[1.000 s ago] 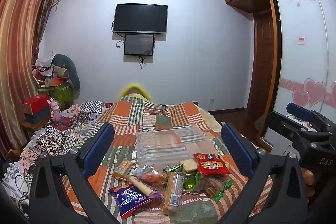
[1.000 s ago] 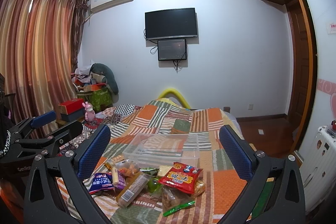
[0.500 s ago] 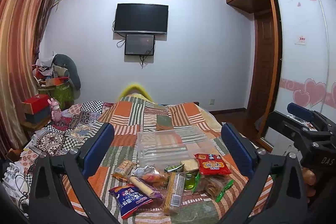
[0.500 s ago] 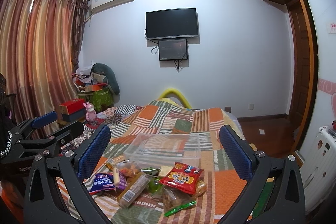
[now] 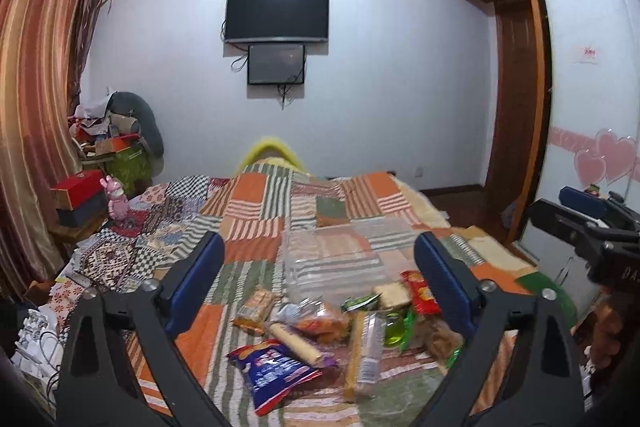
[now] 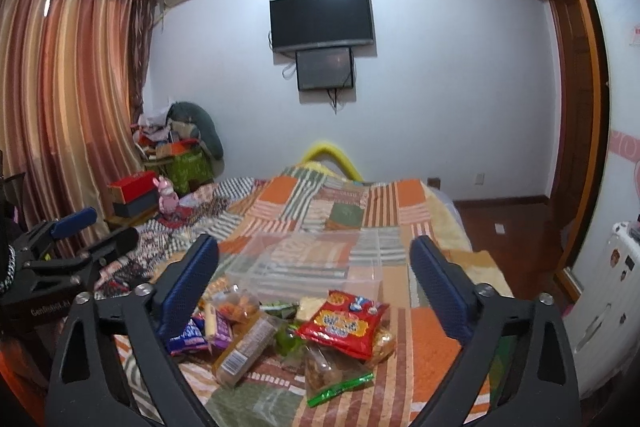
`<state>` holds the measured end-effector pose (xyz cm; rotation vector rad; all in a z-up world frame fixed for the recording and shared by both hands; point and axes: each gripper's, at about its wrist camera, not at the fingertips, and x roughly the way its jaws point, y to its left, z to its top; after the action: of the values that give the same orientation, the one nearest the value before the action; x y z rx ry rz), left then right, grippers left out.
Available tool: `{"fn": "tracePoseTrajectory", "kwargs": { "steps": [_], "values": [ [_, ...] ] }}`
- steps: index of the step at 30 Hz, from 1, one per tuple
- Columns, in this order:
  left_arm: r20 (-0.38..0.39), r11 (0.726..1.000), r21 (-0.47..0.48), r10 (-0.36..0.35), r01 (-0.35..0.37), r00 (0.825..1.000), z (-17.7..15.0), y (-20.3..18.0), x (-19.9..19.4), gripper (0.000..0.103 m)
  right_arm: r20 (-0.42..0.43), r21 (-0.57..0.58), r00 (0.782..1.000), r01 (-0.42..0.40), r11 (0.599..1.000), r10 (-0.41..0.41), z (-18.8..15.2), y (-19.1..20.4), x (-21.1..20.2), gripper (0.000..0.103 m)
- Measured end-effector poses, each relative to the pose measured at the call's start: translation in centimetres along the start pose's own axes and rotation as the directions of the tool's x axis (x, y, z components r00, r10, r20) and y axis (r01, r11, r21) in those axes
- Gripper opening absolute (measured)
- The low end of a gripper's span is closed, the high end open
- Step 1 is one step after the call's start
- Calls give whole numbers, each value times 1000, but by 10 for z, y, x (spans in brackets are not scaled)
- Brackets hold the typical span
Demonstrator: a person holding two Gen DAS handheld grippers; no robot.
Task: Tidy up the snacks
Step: 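Grasp the blue cracker bag with the left tool while the right tool grasps the red snack bag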
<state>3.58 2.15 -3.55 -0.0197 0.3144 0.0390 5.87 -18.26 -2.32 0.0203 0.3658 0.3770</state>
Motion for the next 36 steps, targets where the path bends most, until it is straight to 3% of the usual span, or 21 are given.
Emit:
{"fn": "tracePoseTrajectory", "kwargs": {
  "steps": [8,12,14,20,27,30,36],
  "values": [
    [-148,999,14,41,-40,988,-23,38,41,70,-133,29,991,-1,1000,4,-16,-18,33,83],
    [-263,999,7,36,-35,964,-42,59,70,57,-201,38,980,14,999,-6,-24,-26,53,83],
    [-326,1000,-3,23,-25,945,-54,67,86,56,-238,46,971,19,999,-7,-29,-30,63,83],
    [-473,999,-54,-19,-7,881,-92,79,129,56,-330,70,944,40,997,-15,-41,-42,89,83],
    [-590,995,-99,-80,26,804,-125,74,158,58,-417,65,909,54,996,-22,-52,-46,116,86],
    [-580,997,-79,-57,14,812,-129,70,157,74,-443,72,896,52,996,-14,-55,-47,132,88],
    [-608,993,-120,-74,1,790,-143,76,165,86,-495,99,869,31,995,22,-64,-42,154,97]
  ]
}}
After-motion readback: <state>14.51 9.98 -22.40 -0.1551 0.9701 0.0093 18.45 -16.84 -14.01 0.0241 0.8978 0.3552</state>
